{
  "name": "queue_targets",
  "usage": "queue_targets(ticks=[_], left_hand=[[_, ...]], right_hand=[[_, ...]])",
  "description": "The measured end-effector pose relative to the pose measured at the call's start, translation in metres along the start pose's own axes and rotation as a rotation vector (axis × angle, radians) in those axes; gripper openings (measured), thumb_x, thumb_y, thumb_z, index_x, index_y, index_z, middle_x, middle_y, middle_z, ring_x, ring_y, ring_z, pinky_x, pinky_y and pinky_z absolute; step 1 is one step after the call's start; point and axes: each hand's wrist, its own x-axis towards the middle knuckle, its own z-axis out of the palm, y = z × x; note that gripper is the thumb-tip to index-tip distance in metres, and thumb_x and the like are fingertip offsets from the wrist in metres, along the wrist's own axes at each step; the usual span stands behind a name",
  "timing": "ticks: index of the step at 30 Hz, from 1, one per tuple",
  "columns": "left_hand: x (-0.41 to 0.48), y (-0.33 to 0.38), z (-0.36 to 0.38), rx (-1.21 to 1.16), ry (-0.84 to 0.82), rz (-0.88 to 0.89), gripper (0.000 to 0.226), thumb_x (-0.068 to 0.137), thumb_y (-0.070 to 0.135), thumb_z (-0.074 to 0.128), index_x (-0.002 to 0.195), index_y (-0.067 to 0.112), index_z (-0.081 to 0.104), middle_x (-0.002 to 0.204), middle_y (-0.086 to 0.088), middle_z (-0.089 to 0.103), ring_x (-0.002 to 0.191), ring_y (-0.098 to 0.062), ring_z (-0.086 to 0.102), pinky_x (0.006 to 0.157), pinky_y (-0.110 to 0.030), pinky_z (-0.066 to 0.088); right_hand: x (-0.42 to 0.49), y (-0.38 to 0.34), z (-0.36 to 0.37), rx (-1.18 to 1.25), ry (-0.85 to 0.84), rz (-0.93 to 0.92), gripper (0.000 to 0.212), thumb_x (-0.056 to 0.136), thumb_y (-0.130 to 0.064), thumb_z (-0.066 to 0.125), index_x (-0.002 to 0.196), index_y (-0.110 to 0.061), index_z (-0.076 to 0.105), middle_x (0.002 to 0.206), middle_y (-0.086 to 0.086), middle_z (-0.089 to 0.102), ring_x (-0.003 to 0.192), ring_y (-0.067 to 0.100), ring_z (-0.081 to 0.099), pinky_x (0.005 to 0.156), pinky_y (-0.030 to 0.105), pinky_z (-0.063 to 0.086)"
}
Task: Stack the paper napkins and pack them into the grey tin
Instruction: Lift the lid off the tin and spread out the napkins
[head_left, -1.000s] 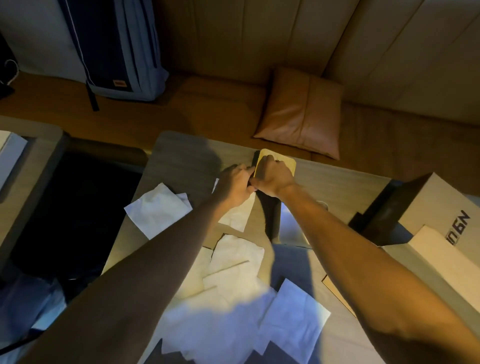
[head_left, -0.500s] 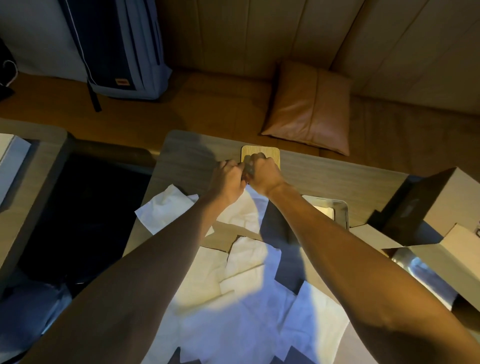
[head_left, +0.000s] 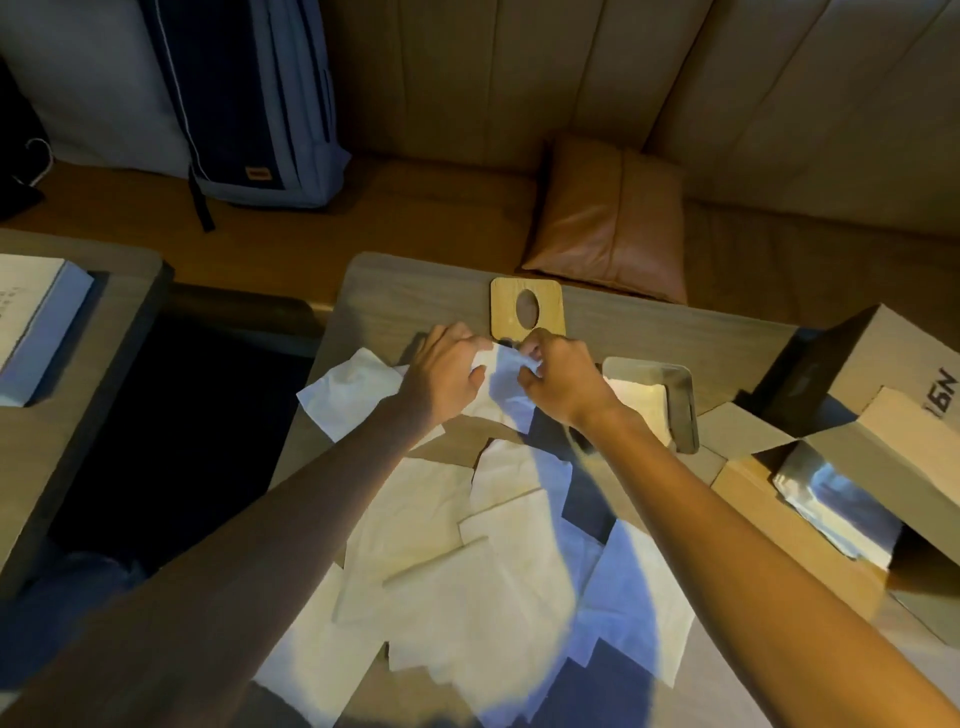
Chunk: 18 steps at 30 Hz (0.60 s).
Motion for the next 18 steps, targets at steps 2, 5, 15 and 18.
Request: queue_targets(ticks=[2,5,15,18], left_hand=[[-0.016,0.001,0.007,-0.003,-0.04,0.007,0.037,0.1,0.028,0.056,0.137,0.023,0.057,0.139,-0.002,0.052,0.129,-0.023,0.045,0.11,-0.04,0.038],[-0.032,-0.001,0.021,-0.007,-0.021,0.018,0.036,0.1,0.027,0.055,0.136,0.022,0.058,0.138,-0.002,0.051,0.128,-0.023,0.044,0.105,-0.036,0.039],[-0.062,-0.024,0.053,0.29,0.073,0.127,0.048,0.105,0.043,0.039,0.148,0.023,0.045,0.154,-0.003,0.041,0.141,-0.023,0.033,0.113,-0.041,0.029],[-0.067,-0.022,0.052,0.157,0.067,0.093,0.046,0.105,0.046,0.037,0.142,0.025,0.053,0.148,-0.005,0.046,0.136,-0.025,0.037,0.109,-0.042,0.032]], right_hand=[[-0.015,-0.001,0.012,-0.008,0.001,-0.04,0.031,0.094,-0.014,0.066,0.123,-0.005,0.061,0.122,0.016,0.065,0.108,0.032,0.063,0.09,0.03,0.049],[-0.023,0.001,0.035,-0.012,-0.002,-0.077,0.034,0.095,-0.02,0.066,0.126,-0.006,0.06,0.123,0.015,0.065,0.108,0.03,0.063,0.09,0.028,0.048],[-0.021,0.037,0.1,-0.372,0.319,-0.113,0.041,0.102,-0.041,0.045,0.127,-0.01,0.058,0.131,0.015,0.055,0.123,0.033,0.046,0.101,0.043,0.039],[-0.008,0.048,0.111,-0.335,0.436,-0.055,0.043,0.101,-0.043,0.046,0.125,-0.008,0.055,0.127,0.018,0.057,0.119,0.034,0.048,0.097,0.043,0.038]])
